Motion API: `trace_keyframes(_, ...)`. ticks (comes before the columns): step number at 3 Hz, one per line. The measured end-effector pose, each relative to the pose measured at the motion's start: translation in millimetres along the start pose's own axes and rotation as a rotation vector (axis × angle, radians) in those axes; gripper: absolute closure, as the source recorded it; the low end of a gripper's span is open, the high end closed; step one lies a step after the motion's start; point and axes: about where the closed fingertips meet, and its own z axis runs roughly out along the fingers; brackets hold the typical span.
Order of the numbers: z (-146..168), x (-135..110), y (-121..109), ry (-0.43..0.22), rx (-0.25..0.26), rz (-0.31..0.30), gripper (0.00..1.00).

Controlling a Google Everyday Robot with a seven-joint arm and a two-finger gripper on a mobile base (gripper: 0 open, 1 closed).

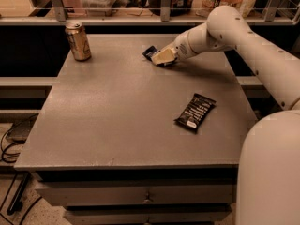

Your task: Pick rxbar blueberry

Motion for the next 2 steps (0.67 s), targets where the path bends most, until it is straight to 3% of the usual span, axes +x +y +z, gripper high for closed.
trace_keyframes(1,-16,-22,6,-0.043,-0.021,-0.05,1.0)
trace_keyframes(2,-56,-73,16,-0.104,-0.047,-0.165,1.0)
